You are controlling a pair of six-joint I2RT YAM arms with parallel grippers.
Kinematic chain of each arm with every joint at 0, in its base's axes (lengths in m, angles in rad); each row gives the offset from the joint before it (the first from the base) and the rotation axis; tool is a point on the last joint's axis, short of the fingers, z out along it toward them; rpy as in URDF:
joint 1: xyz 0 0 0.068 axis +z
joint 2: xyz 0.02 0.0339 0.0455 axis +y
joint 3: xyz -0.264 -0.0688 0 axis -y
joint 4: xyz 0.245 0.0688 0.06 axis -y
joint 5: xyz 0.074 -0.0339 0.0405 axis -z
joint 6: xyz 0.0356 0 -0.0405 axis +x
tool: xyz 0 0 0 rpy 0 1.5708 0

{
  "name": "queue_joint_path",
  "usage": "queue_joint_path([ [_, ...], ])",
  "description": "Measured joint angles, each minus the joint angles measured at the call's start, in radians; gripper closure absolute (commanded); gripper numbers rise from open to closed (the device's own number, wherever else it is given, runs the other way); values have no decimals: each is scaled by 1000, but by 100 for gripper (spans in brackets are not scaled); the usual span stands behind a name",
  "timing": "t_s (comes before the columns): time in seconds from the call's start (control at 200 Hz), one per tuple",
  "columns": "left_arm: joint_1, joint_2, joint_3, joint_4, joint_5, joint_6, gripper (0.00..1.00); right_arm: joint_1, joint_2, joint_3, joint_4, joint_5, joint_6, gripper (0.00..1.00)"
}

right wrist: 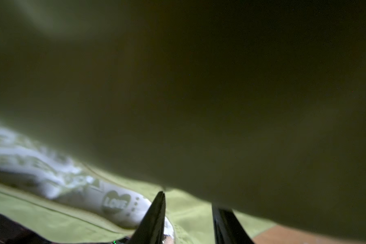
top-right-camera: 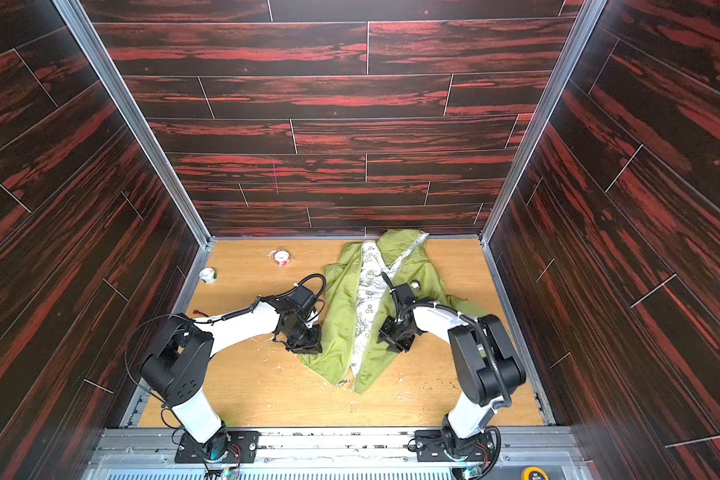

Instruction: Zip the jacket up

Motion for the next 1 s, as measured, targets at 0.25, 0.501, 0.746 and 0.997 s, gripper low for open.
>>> queue_joint_path([
  [0.25, 0, 6, 5, 3, 2, -7, 82, -92, 119, 154, -25, 0, -71, 61],
  [0.501, 0, 5, 5, 12, 8, -26, 79, -131, 178, 274, -73, 0, -142, 52],
  [0.746, 0, -58, 39, -37, -34, -29, 77, -73, -87, 114, -88, 5, -119, 42],
  [0.997, -2, -237, 78, -93, -68, -23, 77, 181, -321, 32, -46, 14, -60, 41],
])
